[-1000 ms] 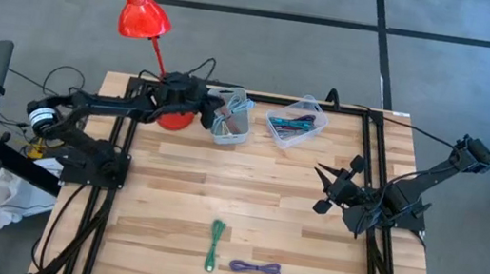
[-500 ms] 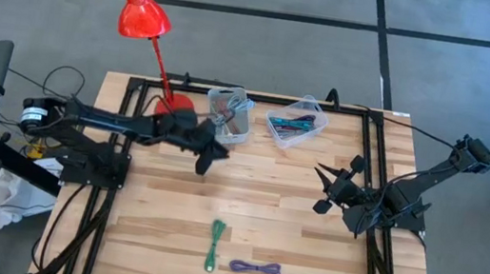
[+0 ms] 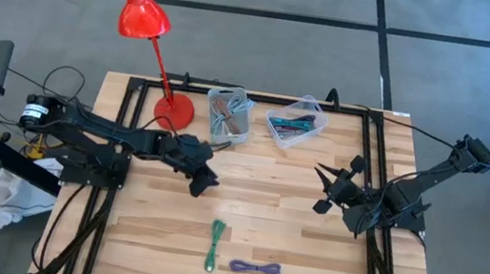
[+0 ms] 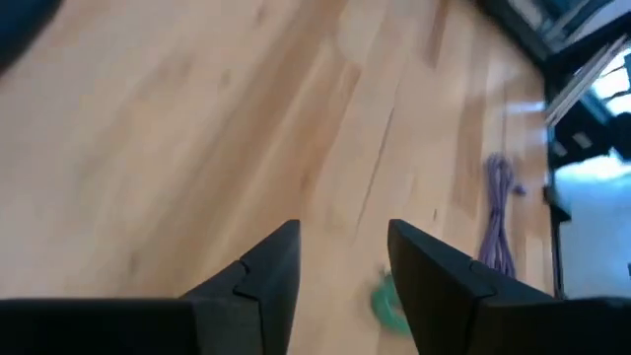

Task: Pick & Place USB Port
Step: Put the green charger cable into the gray bin

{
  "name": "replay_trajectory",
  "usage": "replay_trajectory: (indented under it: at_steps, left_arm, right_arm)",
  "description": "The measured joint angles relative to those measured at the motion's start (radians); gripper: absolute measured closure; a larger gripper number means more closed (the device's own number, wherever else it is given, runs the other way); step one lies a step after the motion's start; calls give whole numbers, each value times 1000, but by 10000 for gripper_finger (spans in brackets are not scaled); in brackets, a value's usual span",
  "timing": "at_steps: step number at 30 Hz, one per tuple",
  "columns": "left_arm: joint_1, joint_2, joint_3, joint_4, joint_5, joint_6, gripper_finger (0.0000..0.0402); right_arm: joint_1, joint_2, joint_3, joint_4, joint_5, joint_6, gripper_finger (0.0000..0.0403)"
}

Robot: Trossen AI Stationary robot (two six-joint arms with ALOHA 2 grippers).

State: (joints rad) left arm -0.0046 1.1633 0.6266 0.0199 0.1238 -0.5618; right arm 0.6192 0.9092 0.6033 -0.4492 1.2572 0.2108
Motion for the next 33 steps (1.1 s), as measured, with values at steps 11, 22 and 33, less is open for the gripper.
replay_trajectory:
  at_steps: [11,22,33]
  left_arm:
    - [-142,43,0,-75,0,-153,236]
    - [-174,221,0,38,9,-165,238]
    - [-192,286,0,143,94,-226,256]
  right_arm:
    - [0,0,0,0,0,0,349]
    - [0,0,0,0,0,0,349]
    - [0,0,0,0,0,0,349]
